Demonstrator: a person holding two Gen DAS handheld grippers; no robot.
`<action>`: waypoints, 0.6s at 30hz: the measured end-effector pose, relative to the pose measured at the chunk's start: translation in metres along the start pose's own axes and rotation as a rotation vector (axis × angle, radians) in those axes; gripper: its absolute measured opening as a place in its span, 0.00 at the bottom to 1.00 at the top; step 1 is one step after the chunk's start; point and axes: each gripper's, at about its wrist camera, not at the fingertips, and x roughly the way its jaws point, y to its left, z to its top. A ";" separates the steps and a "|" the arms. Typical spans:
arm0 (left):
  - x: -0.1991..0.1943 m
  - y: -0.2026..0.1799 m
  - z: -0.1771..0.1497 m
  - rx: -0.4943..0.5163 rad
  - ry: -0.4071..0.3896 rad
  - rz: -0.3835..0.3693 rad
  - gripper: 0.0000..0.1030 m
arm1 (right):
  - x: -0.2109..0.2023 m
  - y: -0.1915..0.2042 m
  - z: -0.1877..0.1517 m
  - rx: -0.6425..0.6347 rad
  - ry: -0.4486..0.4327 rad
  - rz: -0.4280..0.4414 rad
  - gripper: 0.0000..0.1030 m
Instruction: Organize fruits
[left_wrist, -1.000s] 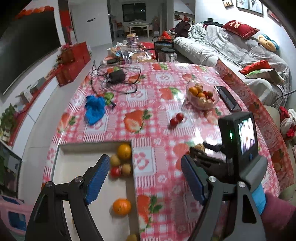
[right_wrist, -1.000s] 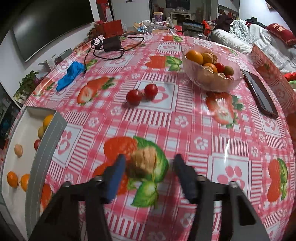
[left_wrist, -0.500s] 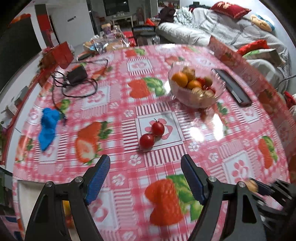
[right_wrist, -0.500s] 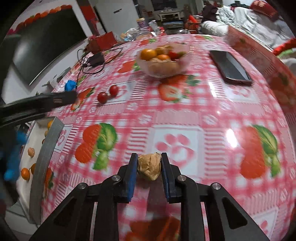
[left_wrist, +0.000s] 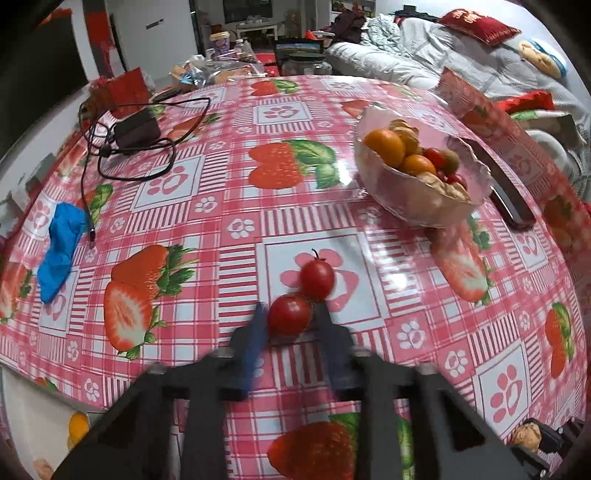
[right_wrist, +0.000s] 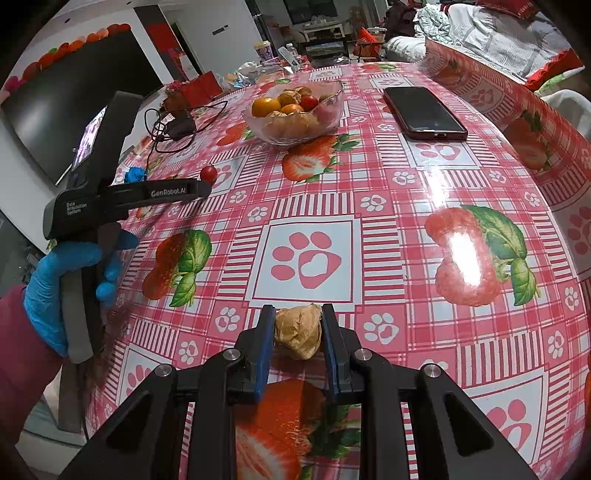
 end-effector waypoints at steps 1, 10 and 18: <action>-0.002 -0.002 -0.002 0.010 -0.002 0.004 0.25 | 0.000 0.000 0.000 0.000 0.000 -0.001 0.25; -0.048 -0.018 -0.073 0.036 0.001 -0.049 0.25 | -0.005 0.004 -0.009 -0.011 -0.001 -0.016 0.25; -0.102 -0.004 -0.158 -0.066 0.019 -0.107 0.25 | -0.021 0.010 -0.036 -0.002 0.003 -0.012 0.25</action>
